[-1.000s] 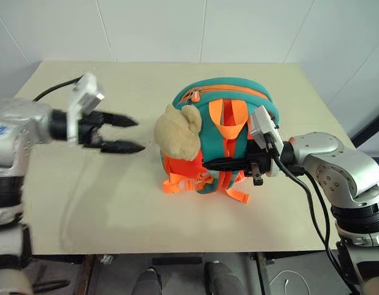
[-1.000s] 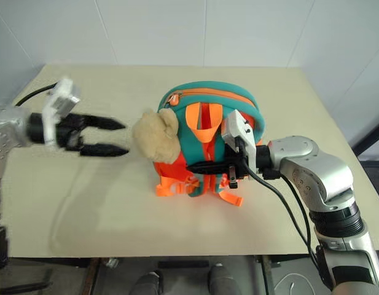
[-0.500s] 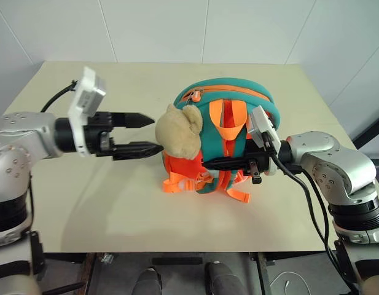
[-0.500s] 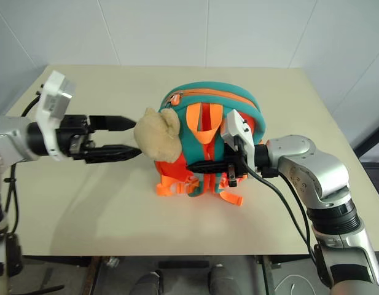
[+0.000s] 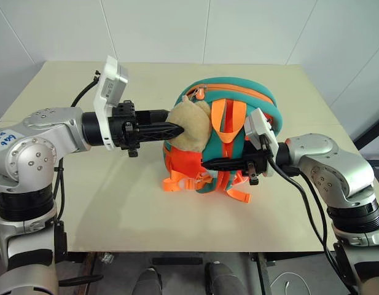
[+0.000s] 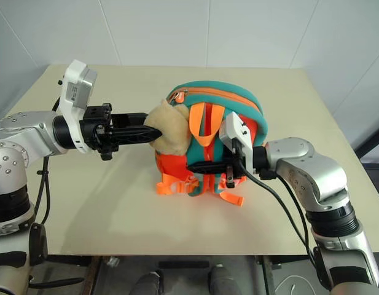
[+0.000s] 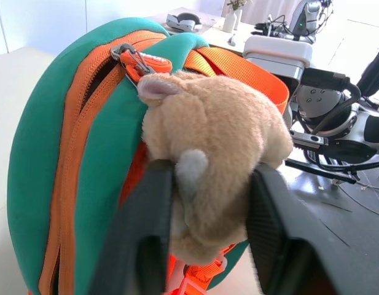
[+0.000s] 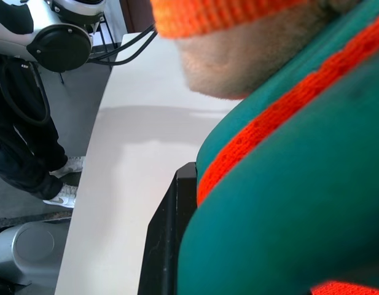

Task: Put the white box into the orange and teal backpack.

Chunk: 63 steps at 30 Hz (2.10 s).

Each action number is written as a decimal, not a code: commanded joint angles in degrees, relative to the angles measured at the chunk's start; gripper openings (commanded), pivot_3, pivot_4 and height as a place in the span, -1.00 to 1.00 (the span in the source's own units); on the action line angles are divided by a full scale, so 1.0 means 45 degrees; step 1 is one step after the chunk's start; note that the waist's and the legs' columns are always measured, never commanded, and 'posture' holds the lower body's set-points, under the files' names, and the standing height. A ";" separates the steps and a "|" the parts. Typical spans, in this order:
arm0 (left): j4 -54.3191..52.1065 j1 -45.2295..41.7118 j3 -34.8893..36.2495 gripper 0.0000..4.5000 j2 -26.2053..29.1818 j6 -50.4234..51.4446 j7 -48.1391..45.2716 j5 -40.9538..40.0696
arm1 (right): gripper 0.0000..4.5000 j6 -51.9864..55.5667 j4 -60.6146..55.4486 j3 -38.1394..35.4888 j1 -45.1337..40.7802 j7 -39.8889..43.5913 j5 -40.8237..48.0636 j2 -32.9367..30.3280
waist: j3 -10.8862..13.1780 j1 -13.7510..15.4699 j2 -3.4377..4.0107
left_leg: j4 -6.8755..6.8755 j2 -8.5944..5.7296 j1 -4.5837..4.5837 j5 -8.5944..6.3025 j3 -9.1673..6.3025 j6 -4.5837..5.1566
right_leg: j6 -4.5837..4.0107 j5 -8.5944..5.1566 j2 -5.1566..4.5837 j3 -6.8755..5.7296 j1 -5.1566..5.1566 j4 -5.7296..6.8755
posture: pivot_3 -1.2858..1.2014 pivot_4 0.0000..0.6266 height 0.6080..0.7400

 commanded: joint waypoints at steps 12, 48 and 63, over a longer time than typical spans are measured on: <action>0.2535 -0.0609 0.0144 -0.81 0.2865 -0.0384 0.0400 0.1231 | -1.00 -0.0979 -0.1159 -0.0978 0.1281 -0.0198 0.0797 0.0526 | -0.0001 -0.0025 -0.0003 | -0.0007 0.0000 0.0007 0.0000 0.0000 0.0000 | -0.0001 -0.0001 0.0002 -0.0002 0.0002 -0.0004 | 0.03 -0.52 1.00; 0.8202 -0.0956 -0.6298 -0.81 0.2189 -0.4124 -0.3851 0.7549 | -1.00 -0.1089 -0.1980 -0.0977 0.2045 -0.1150 0.1260 0.0780 | -0.0002 0.0000 -0.0001 | -0.0017 -0.0001 0.0011 -0.0001 0.0003 0.0000 | -0.0009 -0.0007 0.0006 0.0001 0.0002 0.0000 | 0.03 -0.52 1.00; 0.5191 0.2262 -0.1078 0.61 0.1689 -0.5906 -0.3214 0.5557 | 0.64 -0.0398 -0.1770 -0.2052 0.2415 -0.0144 0.1345 -0.1970 | -0.0002 0.0043 -0.0002 | -0.0011 0.0001 0.0001 0.0000 0.0004 0.0002 | -0.0009 -0.0007 0.0000 0.0002 -0.0005 0.0006 | 0.03 -0.52 1.00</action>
